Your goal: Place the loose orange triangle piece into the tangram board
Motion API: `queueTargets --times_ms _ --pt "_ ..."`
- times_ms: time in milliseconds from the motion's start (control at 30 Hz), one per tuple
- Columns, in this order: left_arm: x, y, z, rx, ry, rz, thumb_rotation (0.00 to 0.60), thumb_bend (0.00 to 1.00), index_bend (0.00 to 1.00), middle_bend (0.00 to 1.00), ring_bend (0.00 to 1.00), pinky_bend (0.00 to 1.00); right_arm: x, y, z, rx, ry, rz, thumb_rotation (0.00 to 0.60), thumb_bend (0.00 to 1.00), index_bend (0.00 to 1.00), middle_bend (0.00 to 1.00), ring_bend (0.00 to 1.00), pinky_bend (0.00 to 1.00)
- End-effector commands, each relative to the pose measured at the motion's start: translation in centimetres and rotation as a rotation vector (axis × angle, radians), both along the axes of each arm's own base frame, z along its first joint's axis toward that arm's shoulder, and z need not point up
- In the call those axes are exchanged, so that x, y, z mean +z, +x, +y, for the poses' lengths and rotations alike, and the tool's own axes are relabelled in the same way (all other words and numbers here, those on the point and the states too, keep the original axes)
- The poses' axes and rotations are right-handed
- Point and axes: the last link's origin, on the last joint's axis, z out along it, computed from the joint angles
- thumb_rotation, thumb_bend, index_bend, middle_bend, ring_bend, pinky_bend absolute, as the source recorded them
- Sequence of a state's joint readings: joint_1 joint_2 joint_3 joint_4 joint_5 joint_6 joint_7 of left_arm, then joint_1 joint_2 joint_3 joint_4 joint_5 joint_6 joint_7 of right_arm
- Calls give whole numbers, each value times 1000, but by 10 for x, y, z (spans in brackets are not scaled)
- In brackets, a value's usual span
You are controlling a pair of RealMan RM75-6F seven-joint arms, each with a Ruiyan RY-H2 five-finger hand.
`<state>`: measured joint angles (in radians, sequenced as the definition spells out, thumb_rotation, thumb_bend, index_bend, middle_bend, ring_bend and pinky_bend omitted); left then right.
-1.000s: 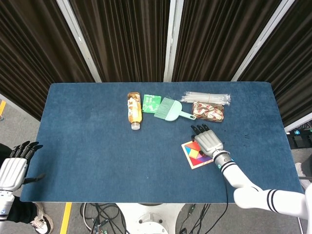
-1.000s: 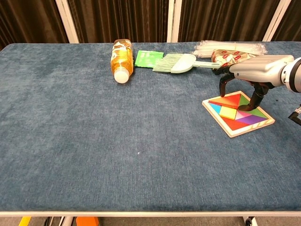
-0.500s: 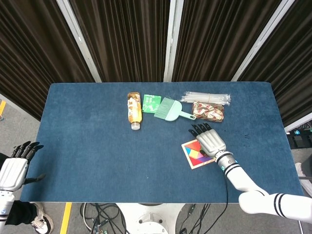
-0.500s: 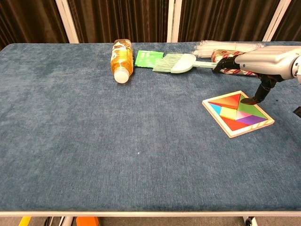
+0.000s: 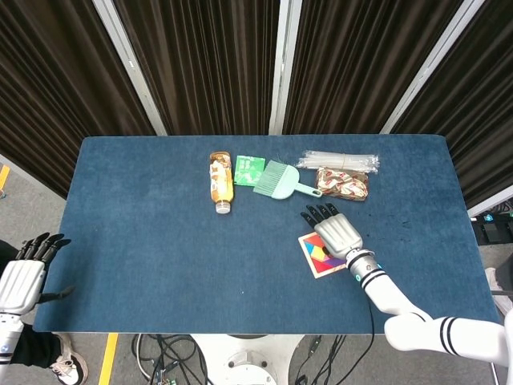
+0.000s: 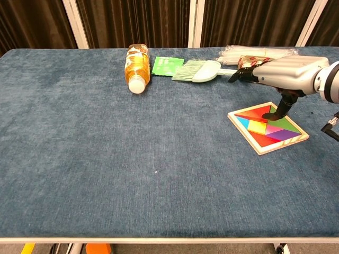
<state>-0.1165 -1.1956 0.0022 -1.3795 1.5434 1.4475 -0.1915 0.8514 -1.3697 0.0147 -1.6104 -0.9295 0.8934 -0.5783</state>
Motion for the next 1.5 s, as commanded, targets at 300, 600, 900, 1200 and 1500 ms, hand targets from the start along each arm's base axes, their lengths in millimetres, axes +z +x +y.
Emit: queueTargets --times_ms 300,600,900,1200,1500 --pt "0 -2 0 3 -2 -8 600 0 192 129 51 134 5 7 0 5 -26 -28 600 135 0 0 0 0" --pt "-1 -2 0 2 -5 -8 600 0 193 130 51 135 38 1 32 -15 -2 -102 599 174 1 0 0 0" --pt "-3 -1 0 1 -12 -5 600 0 193 129 51 150 35 -17 51 -106 88 -93 253 306 107 0 0 0" --pt "-2 -4 -1 11 -14 -10 600 0 196 130 51 150 24 -17 60 -99 104 -87 251 323 172 0 0 0" --pt "-3 -5 -1 11 -15 -12 600 0 197 130 51 150 23 -22 64 -115 92 -51 251 349 256 0 0 0"
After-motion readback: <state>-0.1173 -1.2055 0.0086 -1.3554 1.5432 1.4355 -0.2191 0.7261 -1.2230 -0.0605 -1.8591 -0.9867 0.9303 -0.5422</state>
